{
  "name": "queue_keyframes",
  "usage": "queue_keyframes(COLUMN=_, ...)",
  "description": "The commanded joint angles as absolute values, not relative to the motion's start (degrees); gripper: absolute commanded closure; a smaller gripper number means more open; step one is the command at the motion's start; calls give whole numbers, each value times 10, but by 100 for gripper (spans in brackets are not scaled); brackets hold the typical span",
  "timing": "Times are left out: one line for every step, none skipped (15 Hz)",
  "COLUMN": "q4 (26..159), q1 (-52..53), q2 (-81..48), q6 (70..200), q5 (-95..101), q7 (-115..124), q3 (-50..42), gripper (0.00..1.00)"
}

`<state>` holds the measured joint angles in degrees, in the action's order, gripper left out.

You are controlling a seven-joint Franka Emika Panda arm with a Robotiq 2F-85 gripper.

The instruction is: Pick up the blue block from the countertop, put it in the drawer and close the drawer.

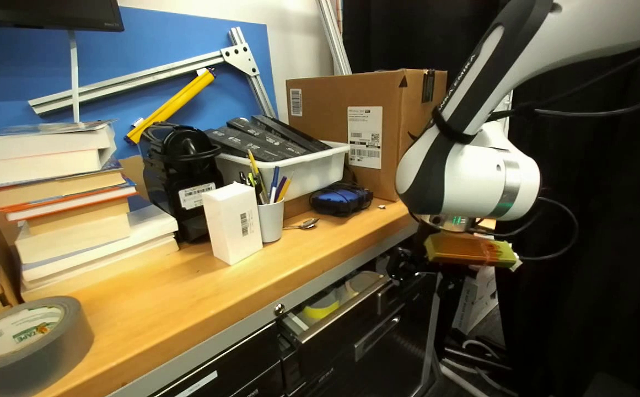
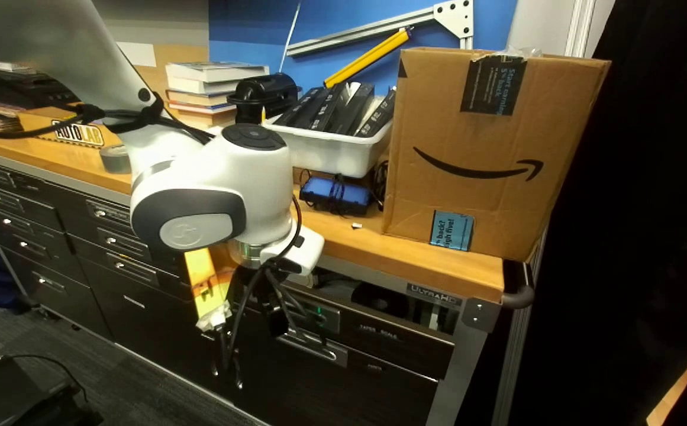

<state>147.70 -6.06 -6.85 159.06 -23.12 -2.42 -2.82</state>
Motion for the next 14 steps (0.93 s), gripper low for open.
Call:
queue_keyframes(q4=1476, q1=-27, q2=-95, q6=1742, q5=-256, q7=7, q3=5, gripper=0)
queue_keyframes(q4=1480, q1=-20, q2=-99, q6=1785, q5=-258, q7=15, q3=13, gripper=0)
queue_keyframes(q4=1485, q1=-14, q2=-103, q6=1828, q5=-259, q7=21, q3=19, gripper=0)
queue_keyframes(q4=1505, q1=-12, q2=-85, q6=1864, q5=-263, q7=21, q3=27, gripper=0)
queue_keyframes(q4=1520, q1=-17, q2=-68, q6=1892, q5=-270, q7=18, q3=45, gripper=0)
queue_keyframes(q4=1549, q1=-1, q2=-40, q6=1875, q5=-252, q7=20, q3=19, gripper=0)
queue_keyframes(q4=1568, q1=-12, q2=-7, q6=1852, q5=-250, q7=8, q3=32, gripper=0)
queue_keyframes(q4=1581, q1=-28, q2=30, q6=1806, q5=-242, q7=-10, q3=50, gripper=0)
queue_keyframes(q4=1578, q1=-35, q2=51, q6=1759, q5=-241, q7=-31, q3=60, gripper=0)
queue_keyframes(q4=1571, q1=-35, q2=78, q6=1710, q5=-265, q7=-69, q3=71, gripper=0)
queue_keyframes(q4=1563, q1=-15, q2=109, q6=1662, q5=-317, q7=-123, q3=65, gripper=0)
queue_keyframes(q4=1570, q1=2, q2=141, q6=1616, q5=-331, q7=-153, q3=46, gripper=0)
queue_keyframes(q4=1575, q1=17, q2=174, q6=1568, q5=-345, q7=-182, q3=30, gripper=0)
queue_keyframes(q4=1570, q1=58, q2=192, q6=1518, q5=-370, q7=-193, q3=-15, gripper=0)
